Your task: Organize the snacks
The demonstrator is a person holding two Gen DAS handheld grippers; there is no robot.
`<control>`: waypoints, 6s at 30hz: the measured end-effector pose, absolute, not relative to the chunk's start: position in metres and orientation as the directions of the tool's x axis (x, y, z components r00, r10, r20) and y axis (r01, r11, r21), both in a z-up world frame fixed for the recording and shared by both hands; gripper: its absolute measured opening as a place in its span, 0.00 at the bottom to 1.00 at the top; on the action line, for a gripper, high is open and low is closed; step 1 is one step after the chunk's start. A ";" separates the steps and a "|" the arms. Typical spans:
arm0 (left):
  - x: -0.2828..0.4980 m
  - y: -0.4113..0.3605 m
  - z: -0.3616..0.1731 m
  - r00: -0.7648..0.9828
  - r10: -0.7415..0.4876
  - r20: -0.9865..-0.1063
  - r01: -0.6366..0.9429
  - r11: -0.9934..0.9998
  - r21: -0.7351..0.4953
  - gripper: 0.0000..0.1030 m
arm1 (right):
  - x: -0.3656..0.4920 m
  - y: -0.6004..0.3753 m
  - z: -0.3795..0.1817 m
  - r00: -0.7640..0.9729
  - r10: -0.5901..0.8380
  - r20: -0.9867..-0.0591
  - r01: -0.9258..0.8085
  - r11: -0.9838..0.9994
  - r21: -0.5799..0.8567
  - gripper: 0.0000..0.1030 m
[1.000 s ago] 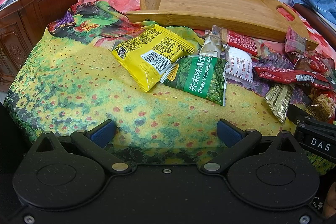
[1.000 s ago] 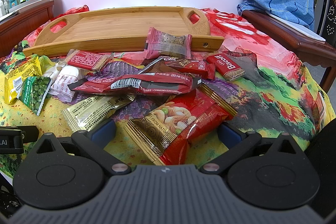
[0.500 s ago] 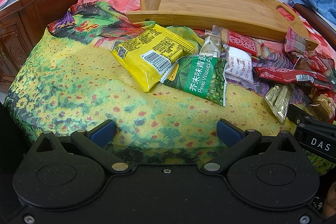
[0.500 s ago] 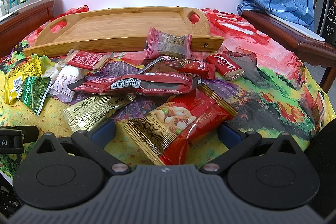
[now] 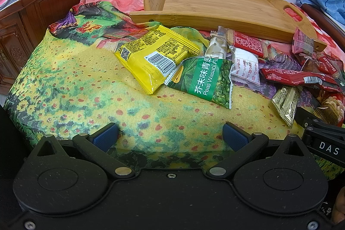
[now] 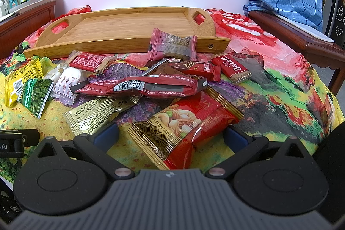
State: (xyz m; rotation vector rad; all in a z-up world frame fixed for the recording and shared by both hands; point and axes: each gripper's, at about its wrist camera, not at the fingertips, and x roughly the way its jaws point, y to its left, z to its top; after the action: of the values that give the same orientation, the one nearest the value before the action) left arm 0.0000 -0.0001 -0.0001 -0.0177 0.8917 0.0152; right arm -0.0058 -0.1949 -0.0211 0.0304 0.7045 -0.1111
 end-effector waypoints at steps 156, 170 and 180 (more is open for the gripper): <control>0.250 -0.074 0.054 0.694 -0.133 -0.708 0.161 0.987 -0.027 0.35 | 0.188 -0.263 0.028 0.798 0.326 -0.507 -0.300 0.944 0.135 0.71; 0.250 -0.080 0.051 0.703 -0.129 -0.700 0.190 0.982 0.011 0.36 | 0.195 -0.251 0.020 0.773 0.291 -0.564 -0.296 0.951 0.086 0.72; 0.252 -0.084 0.050 0.702 -0.121 -0.702 0.201 0.979 0.032 0.39 | 0.195 -0.249 0.019 0.758 0.294 -0.583 -0.301 0.950 0.088 0.76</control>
State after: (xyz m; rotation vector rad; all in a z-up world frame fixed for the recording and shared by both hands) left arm 0.2517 -0.0840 0.0496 0.1093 0.7724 -0.1793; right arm 0.1954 -0.2490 0.0188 -0.0114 0.6332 0.3240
